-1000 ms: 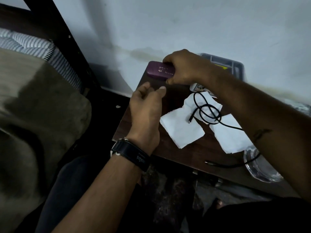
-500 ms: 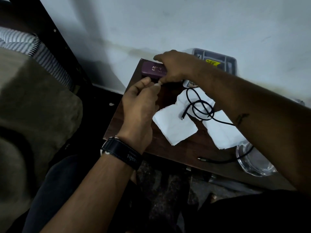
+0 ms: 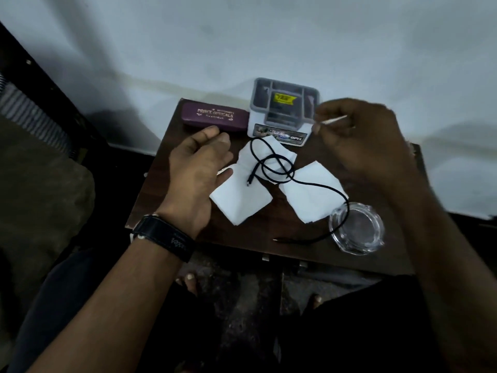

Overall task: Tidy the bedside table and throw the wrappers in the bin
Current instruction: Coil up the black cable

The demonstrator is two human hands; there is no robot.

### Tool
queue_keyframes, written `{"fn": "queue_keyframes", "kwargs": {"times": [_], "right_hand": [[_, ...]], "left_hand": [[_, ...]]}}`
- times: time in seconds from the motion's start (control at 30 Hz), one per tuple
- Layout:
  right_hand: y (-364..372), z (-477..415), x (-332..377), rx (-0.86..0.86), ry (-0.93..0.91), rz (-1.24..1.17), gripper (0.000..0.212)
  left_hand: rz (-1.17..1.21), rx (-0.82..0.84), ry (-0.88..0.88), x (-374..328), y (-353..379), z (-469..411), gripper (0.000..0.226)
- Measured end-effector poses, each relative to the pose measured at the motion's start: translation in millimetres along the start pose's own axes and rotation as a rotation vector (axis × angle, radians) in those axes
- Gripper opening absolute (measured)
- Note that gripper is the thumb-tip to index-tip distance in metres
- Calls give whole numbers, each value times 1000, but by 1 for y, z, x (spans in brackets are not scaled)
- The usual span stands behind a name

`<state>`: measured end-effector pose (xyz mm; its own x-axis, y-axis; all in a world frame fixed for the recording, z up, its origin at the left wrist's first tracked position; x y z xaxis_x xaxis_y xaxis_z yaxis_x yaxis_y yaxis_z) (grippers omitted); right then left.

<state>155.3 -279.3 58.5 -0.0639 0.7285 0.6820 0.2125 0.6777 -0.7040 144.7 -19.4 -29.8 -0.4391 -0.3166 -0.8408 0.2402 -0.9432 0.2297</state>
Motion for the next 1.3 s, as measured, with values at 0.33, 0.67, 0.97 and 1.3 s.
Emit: {"fn": "queue_keyframes", "kwargs": {"times": [0.33, 0.67, 0.97, 1.3], "right_hand": [[27, 35, -32, 134, -32, 4, 24], [94, 32, -29, 436, -184, 424, 53], [96, 26, -14, 357, -266, 440, 34], [18, 24, 30, -19, -269, -42, 20]], "left_hand": [[-82, 33, 20, 7, 27, 2, 23], [-117, 39, 14, 17, 55, 7, 28], [-110, 2, 15, 11, 48, 6, 26], [-336, -128, 519, -37, 37, 33, 43]]}}
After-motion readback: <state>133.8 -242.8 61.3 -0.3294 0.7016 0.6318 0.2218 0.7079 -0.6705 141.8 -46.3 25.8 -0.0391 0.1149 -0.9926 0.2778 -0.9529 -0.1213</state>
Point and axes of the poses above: each hand's wrist, its own z-axis away from the middle knuckle, its own y-axis out of the palm, x = y × z, the point moved 9 cm from there along -z, towards the middle knuckle, and after that the axes turned 3 degrees about -y, right-handed, at the moved point
